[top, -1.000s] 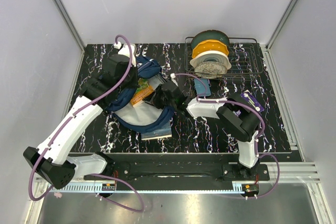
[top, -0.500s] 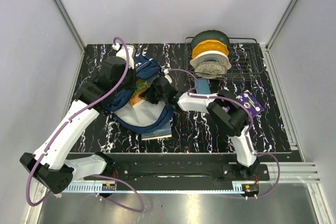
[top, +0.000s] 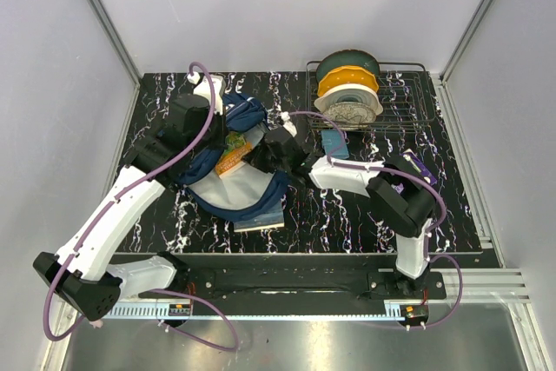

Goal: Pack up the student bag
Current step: Place the book in the student bag.

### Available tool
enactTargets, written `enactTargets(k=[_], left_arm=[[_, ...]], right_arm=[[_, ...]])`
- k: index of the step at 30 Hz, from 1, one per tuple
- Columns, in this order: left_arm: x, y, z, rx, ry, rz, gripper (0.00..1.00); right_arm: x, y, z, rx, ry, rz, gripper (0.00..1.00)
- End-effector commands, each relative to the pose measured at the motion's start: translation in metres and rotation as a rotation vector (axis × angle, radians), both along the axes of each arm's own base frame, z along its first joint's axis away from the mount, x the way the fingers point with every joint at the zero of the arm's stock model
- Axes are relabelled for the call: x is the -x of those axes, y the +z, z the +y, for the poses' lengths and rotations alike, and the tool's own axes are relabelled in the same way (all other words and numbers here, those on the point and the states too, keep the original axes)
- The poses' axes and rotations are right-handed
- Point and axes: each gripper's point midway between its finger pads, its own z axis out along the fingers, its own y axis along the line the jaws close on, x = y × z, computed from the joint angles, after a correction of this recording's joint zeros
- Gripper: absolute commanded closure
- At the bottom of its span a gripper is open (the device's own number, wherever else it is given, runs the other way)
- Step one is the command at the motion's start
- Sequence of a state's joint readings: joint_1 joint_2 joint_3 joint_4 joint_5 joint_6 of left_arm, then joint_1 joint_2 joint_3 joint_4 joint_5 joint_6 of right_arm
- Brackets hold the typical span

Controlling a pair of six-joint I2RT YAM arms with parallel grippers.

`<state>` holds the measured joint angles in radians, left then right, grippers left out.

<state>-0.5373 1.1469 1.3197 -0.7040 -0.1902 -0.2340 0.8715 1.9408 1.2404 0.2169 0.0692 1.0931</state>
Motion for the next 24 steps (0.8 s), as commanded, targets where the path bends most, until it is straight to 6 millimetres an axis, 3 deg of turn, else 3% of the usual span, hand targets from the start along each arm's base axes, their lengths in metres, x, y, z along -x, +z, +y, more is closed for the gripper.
enactTargets(k=[1, 7, 12, 24], left_arm=[[-0.013, 0.057, -0.005, 0.107, 0.012, -0.187, 1.0], [-0.01, 0.061, -0.003, 0.108, 0.008, -0.197, 1.0], [-0.007, 0.065, -0.004, 0.112, -0.006, -0.201, 1.0], [-0.002, 0.061, -0.013, 0.117, -0.075, -0.19, 1.0]], right_arm=[[-0.001, 0.011, -0.012, 0.045, -0.007, -0.046, 0.84], [0.0, -0.01, 0.003, 0.052, 0.041, 0.002, 0.88], [0.0, -0.025, 0.003, 0.076, 0.043, 0.01, 0.87], [-0.04, -0.002, 0.04, 0.037, 0.097, -0.094, 0.84]])
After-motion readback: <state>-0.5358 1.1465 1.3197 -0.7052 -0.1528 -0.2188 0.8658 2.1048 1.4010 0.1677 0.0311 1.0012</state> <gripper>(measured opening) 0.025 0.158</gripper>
